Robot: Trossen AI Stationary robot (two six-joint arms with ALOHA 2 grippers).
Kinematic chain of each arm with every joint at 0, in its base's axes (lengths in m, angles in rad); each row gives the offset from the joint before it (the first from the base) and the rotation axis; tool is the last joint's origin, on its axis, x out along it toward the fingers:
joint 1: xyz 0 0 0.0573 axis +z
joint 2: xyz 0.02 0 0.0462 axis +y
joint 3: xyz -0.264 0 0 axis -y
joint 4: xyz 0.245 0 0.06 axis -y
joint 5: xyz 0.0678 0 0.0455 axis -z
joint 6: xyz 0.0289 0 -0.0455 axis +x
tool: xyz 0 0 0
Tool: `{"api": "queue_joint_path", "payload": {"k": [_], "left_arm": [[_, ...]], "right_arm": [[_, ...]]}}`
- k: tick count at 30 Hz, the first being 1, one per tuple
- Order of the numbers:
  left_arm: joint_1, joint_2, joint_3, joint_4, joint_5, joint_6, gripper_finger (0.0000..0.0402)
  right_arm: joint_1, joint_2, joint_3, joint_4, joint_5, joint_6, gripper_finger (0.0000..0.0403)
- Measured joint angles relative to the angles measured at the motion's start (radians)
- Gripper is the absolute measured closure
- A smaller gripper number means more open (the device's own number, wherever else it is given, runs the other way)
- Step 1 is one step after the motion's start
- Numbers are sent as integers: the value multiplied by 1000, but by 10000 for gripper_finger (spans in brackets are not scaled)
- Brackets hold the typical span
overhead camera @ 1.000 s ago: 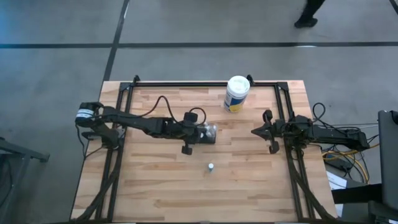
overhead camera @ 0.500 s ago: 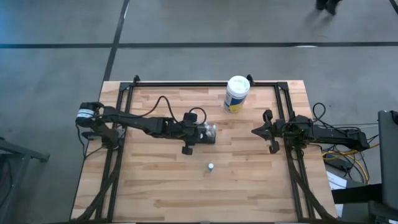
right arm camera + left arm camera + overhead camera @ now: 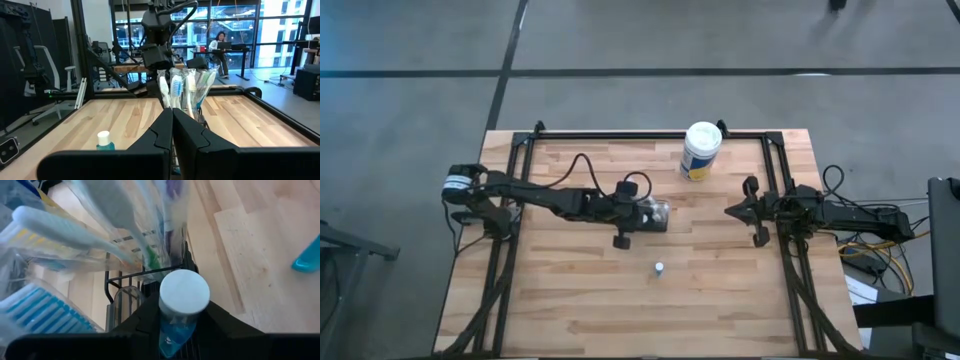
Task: Pick & Place toothbrushing station
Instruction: Put the mouthwash into the black wire organizer
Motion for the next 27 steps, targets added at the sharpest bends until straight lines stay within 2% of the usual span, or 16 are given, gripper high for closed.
{"api": "queue_joint_path", "payload": {"k": [10, 16, 21, 27], "left_arm": [[-7, -45, 1, 50, 1, -81, 310], [-11, -72, 3, 69, -102, -232, 309], [-13, -67, 3, 71, -120, -354, 308], [-24, -45, 3, 73, -156, -393, 308]], "right_arm": [[0, 0, 0, 0, 0, 3, 394], [0, 0, 0, 0, -1, 3, 394], [0, -1, 0, 1, -1, 0, 394], [0, -2, 0, 10, -1, 3, 394]]}}
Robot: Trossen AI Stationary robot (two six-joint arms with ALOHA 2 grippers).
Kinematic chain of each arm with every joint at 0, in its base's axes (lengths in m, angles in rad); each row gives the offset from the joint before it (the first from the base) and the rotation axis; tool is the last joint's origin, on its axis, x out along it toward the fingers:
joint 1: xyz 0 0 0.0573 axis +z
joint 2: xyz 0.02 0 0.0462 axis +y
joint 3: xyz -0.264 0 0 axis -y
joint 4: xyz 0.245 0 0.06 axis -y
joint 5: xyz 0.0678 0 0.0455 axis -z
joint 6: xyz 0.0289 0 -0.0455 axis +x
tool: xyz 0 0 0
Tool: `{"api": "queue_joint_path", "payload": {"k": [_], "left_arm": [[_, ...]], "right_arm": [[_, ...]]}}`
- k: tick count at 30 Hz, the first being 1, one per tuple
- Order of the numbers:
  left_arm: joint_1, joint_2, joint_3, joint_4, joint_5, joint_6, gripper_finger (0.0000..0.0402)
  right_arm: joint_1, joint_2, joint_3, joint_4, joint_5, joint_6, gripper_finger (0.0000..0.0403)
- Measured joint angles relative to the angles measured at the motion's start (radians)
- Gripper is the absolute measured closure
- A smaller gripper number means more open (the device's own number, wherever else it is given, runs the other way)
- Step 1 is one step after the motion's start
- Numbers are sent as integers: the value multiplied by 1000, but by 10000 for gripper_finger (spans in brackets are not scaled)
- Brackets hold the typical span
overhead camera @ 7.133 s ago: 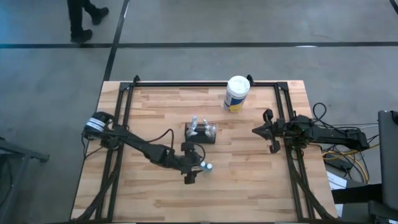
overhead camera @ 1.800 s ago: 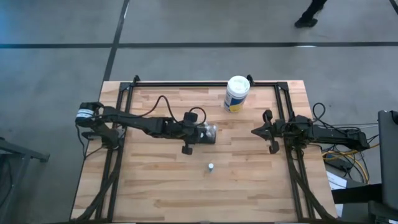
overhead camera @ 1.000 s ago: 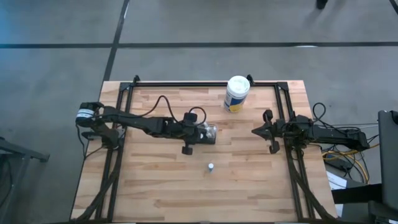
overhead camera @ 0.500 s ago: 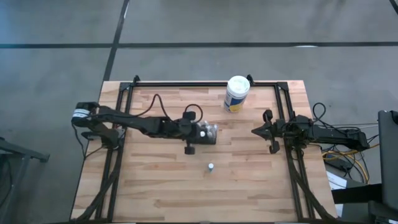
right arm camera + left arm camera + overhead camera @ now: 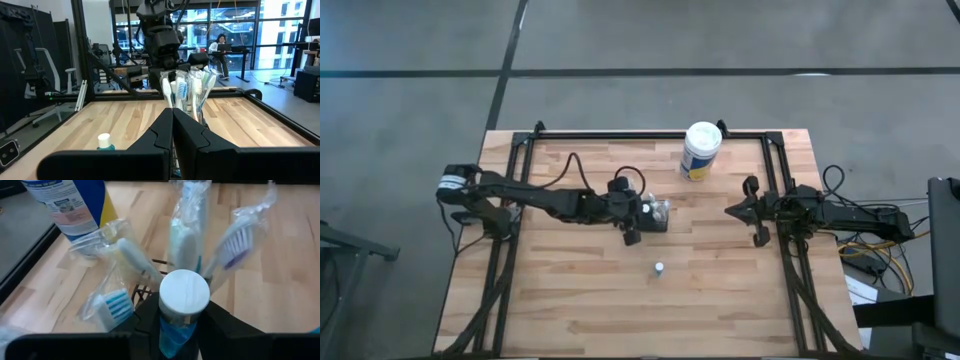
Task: Pick & Place toothbrushing station
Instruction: Put the mouthwash into the black wire organizer
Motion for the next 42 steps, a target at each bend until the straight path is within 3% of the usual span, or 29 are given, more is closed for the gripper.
{"api": "queue_joint_path", "payload": {"k": [20, 36, 42], "left_arm": [[-11, 113, 2, 25, -9, -13, 308], [-11, 126, 2, 18, 5, -21, 307], [-10, 126, 2, 17, 9, -33, 279]], "right_arm": [[0, 1, 0, 18, 0, 6, 394], [0, 1, 0, 20, -5, 8, 394], [0, 0, 0, 21, -5, 8, 394]]}}
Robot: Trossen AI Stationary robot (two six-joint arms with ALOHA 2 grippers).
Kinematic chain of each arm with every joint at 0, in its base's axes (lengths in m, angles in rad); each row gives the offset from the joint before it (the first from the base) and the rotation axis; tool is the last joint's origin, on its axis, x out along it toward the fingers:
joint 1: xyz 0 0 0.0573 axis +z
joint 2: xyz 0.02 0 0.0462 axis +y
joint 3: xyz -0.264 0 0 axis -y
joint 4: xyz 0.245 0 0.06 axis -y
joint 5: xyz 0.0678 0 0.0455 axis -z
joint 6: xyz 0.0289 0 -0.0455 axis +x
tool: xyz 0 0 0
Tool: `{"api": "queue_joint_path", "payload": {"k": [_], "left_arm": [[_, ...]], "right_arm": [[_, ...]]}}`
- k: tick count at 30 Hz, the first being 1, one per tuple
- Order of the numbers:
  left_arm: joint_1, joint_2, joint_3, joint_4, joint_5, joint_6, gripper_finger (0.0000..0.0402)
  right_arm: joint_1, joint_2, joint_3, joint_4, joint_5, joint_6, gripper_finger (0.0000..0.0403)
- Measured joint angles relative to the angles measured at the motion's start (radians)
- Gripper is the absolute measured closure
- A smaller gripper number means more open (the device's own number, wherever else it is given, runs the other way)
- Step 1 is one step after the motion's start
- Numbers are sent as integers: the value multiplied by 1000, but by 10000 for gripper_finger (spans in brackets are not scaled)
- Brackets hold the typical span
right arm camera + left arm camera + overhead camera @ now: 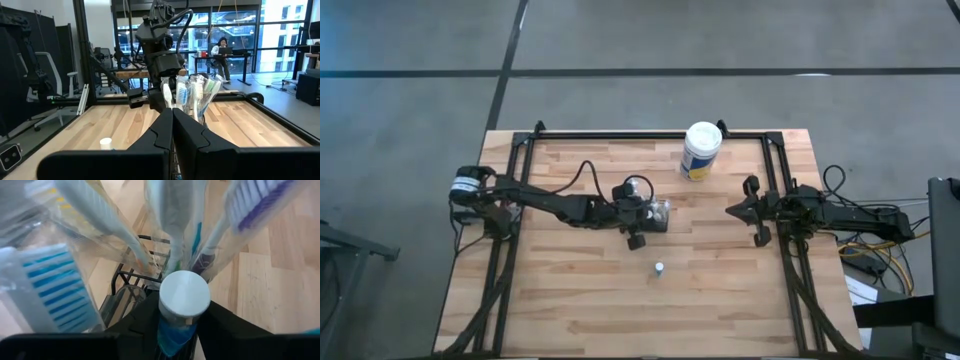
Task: Pick & Place toothbrushing station
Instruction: Put the mouthwash into the black wire organizer
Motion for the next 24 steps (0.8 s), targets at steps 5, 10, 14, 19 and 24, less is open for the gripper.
{"api": "queue_joint_path", "payload": {"k": [5, 10, 14, 19, 24], "left_arm": [[1, 0, -1, -1, 10, -12, 258], [-1, 2, -2, -7, 19, -11, 256], [-1, 0, -2, -6, 18, 1, 255], [-17, -34, -5, -20, 20, 66, 255], [-37, -122, -8, -40, 24, 95, 254]], "right_arm": [[0, 0, 0, 0, 0, 0, 394], [0, 0, 0, 1, 0, 0, 394], [0, 0, 0, 1, 0, 0, 394], [0, 0, 0, 1, 0, 0, 394], [0, 0, 0, 0, 1, 0, 394]]}}
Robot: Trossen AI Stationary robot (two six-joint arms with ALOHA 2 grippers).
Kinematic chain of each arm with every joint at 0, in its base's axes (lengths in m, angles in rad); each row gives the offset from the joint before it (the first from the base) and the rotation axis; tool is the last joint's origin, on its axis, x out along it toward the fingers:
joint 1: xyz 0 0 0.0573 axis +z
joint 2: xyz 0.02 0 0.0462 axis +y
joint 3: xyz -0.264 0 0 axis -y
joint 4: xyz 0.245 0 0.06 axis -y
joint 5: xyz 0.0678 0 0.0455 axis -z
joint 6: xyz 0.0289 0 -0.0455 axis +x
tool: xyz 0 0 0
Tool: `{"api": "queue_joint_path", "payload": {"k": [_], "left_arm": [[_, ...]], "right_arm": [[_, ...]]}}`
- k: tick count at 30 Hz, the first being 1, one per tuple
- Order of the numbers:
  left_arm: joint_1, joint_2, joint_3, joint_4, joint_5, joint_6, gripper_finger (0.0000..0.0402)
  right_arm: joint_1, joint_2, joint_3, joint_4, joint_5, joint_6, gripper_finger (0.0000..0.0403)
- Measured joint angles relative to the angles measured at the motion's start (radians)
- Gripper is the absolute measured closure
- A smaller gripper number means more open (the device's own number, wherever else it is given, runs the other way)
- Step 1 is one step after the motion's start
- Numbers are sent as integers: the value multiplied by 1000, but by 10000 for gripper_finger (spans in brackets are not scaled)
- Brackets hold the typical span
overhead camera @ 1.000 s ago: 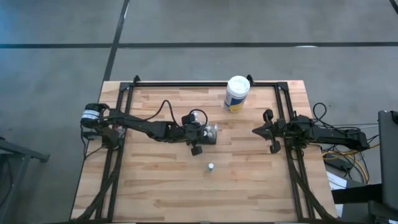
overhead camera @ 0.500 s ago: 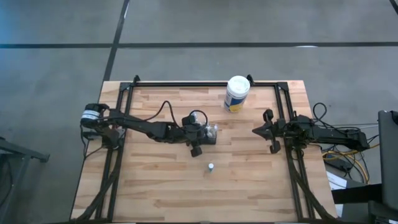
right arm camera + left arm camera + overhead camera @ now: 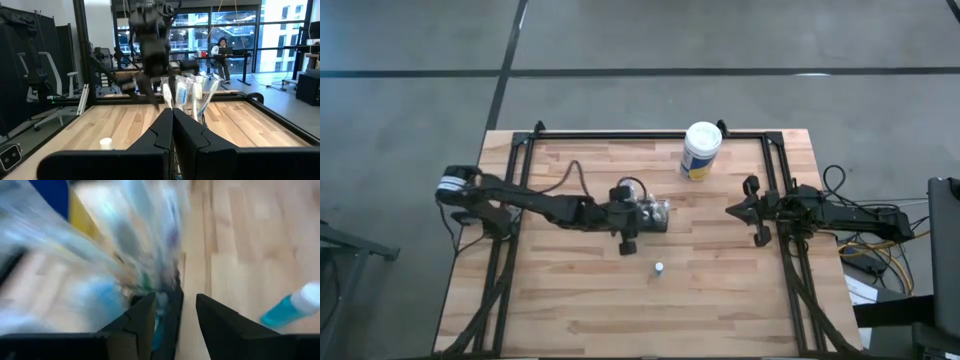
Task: Pick & Place toothbrushing station
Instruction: Put the mouthwash into the black wire organizer
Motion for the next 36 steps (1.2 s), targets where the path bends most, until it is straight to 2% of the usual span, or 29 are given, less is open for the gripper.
{"api": "queue_joint_path", "payload": {"k": [8, 14, 18, 22, 24, 28, 31, 36], "left_arm": [[-14, -169, 2, -59, -34, 39, 255], [-89, -342, 3, -75, -9, 235, 261], [-167, -499, 4, -135, -9, 347, 293], [-192, -662, -20, -268, -78, 334, 359], [-191, -747, -68, -291, -97, 309, 390], [-191, -910, -197, -257, -152, 281, 397], [-190, -1035, -337, -121, -202, 256, 398], [-190, -1220, -593, 111, -203, 234, 398]], "right_arm": [[0, 0, 0, -1, 0, 0, 394], [0, 0, 0, -1, 1, 4, 394], [0, 1, 0, -1, 1, 5, 394], [0, 2, 0, -2, 1, 9, 394], [0, 2, 0, -5, 1, 8, 394], [0, 2, 0, -6, 1, 4, 394], [0, 2, 0, -6, 1, 4, 394], [0, 2, 0, -6, 1, 1, 394]]}}
